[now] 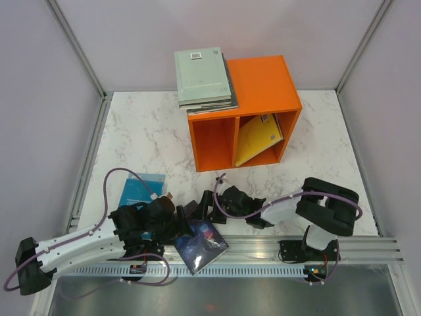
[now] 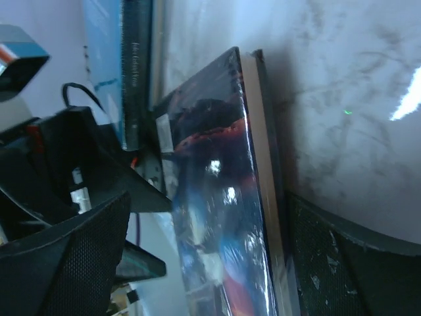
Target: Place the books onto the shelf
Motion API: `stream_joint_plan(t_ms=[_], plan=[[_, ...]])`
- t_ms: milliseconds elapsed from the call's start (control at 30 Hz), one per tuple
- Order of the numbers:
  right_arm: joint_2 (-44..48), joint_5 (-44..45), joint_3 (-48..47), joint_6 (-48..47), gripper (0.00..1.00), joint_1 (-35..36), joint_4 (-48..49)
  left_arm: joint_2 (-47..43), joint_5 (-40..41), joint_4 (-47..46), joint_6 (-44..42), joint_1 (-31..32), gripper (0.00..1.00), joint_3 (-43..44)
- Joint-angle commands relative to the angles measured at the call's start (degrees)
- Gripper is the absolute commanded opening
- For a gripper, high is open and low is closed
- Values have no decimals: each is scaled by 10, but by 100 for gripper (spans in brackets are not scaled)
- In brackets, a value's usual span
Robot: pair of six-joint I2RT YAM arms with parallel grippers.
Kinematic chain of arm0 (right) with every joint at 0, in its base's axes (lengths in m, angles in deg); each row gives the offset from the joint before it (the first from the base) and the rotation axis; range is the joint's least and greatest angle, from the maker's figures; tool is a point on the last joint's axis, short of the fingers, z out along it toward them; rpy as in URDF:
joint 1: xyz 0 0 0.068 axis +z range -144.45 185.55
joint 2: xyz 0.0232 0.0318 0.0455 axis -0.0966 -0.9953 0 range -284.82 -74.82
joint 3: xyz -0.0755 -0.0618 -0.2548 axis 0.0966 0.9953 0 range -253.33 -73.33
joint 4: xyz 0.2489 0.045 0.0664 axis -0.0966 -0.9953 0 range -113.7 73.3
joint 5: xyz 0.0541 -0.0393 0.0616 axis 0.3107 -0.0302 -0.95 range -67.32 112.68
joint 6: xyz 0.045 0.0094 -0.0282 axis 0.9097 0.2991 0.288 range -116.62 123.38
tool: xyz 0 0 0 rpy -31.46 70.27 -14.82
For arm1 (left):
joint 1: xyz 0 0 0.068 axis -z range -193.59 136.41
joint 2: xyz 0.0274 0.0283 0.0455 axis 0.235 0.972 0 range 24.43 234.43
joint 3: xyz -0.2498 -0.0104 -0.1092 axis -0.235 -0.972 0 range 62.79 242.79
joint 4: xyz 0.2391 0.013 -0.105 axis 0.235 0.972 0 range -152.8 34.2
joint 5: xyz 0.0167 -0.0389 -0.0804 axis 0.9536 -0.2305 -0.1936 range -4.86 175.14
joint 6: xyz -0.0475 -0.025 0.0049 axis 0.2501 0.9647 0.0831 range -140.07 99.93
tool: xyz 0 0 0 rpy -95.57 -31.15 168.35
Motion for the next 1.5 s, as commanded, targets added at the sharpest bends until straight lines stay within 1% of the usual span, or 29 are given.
stream_joint_plan(t_ms=[0, 100, 200, 333, 467, 567, 600, 667, 700, 767, 800, 900, 967, 1000, 1033, 1100, 1233, 1300, 1367, 1400, 1433, 1467], plan=[[-76, -23, -2, 43, 98, 26, 87, 45, 15, -39, 2, -1, 83, -60], [-120, -34, 7, 72, 98, 40, 150, 55, 18, -68, 0, -1, 83, -72], [-136, -48, 28, 88, 93, 43, 194, 73, 22, -88, -10, -4, 83, -75], [-117, -54, 73, 94, 85, 43, 215, 100, 31, -91, -37, -17, 83, -61], [-73, -69, 101, 78, 81, 43, 216, 117, 38, -99, -71, -37, 83, -51], [-71, -99, 101, 76, 76, 42, 250, 130, 42, -110, -84, -45, 82, -46], [-74, -121, 97, 81, 74, 43, 274, 136, 46, -112, -91, -45, 82, -41], [-87, -139, 84, 86, 68, 44, 295, 142, 49, -115, -97, -47, 82, -36], [-92, -147, 81, 90, 65, 45, 322, 149, 53, -114, -105, -49, 82, -33], [-104, -161, 81, 107, 56, 47, 348, 156, 55, -114, -114, -52, 82, -25], [-110, -165, 87, 114, 45, 46, 369, 164, 55, -115, -129, -54, 82, -21], [-119, -172, 98, 126, 36, 46, 416, 175, 55, -118, -142, -61, 82, -17], [-126, -189, 106, 139, 34, 46, 440, 182, 55, -117, -156, -64, 82, -12], [-127, -196, 109, 143, 36, 45, 461, 183, 55, -119, -161, -68, 82, -10], [-127, -201, 110, 145, 41, 46, 468, 185, 55, -120, -164, -70, 82, -6], [-122, -216, 111, 147, 44, 45, 470, 192, 55, -120, -178, -75, 82, 0], [-115, -236, 101, 146, 59, 46, 463, 214, 69, -122, -193, -76, 81, 12], [-112, -239, 95, 146, 63, 44, 455, 230, 71, -121, -200, -76, 81, 18], [-105, -236, 94, 145, 58, 45, 448, 237, 73, -121, -202, -77, 81, 23], [-101, -234, 95, 142, 50, 45, 441, 243, 74, -122, -205, -77, 81, 26], [-97, -226, 97, 141, 45, 46, 437, 243, 74, -124, -206, -77, 81, 26], [-87, -221, 105, 139, 37, 46, 434, 244, 74, -123, -206, -77, 81, 26]])
